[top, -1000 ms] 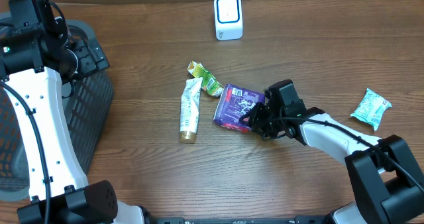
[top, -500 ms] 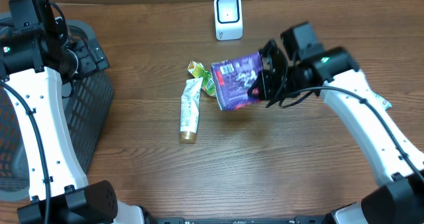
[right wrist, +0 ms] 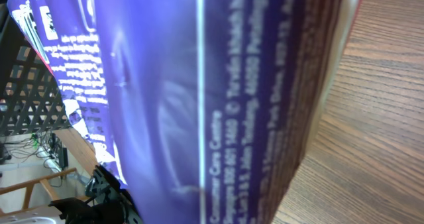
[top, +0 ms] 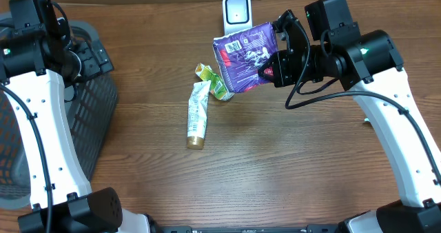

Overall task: Scan the item barcode
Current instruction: 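Lift the purple bag to the scanner and hold it before the window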

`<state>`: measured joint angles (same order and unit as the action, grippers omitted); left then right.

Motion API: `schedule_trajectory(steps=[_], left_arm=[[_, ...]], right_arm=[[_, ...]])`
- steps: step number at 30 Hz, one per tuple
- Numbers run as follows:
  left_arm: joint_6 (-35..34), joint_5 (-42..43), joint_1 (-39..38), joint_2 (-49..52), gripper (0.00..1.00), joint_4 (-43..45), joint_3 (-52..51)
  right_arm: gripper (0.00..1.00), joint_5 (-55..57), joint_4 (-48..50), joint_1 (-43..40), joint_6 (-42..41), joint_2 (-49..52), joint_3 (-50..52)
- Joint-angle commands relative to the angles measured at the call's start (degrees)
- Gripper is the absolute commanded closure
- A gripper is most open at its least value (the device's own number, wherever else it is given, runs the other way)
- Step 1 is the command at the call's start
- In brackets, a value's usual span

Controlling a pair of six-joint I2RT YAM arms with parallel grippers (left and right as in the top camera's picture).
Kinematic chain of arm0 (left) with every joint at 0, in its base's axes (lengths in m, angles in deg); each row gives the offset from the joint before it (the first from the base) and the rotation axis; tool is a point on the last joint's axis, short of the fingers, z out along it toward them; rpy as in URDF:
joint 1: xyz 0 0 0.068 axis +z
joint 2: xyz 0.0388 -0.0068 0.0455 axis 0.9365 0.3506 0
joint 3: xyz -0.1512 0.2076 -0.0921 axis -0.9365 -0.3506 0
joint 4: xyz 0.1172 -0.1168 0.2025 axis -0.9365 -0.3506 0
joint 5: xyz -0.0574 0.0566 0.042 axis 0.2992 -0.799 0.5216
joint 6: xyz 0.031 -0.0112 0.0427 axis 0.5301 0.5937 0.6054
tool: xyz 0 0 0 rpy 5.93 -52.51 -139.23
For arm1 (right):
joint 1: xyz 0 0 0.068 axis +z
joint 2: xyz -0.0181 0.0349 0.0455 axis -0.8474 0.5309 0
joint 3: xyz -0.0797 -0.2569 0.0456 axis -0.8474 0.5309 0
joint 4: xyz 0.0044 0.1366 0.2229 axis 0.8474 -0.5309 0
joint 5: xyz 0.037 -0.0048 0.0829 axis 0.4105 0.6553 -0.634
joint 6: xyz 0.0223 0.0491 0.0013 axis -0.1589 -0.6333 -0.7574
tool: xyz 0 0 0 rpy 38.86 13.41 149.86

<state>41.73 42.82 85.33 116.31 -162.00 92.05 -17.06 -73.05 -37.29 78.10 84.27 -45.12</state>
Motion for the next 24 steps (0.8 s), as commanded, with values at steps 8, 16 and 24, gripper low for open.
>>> schedule_trajectory(steps=[8,16,24], left_arm=[[-0.59,0.28,0.24,0.22,0.0,0.04,0.44],[-0.59,0.28,0.24,0.22,0.01,0.02,0.44],[-0.59,0.28,0.24,0.22,0.01,0.04,0.44]], right_arm=[[0.97,2.34,1.4,-0.15,-0.15,-1.42,-1.64],[0.97,24.79,3.74,-0.15,-6.27,0.42,-8.35],[0.97,48.63,4.72,3.08,-1.16,11.04,-26.1]])
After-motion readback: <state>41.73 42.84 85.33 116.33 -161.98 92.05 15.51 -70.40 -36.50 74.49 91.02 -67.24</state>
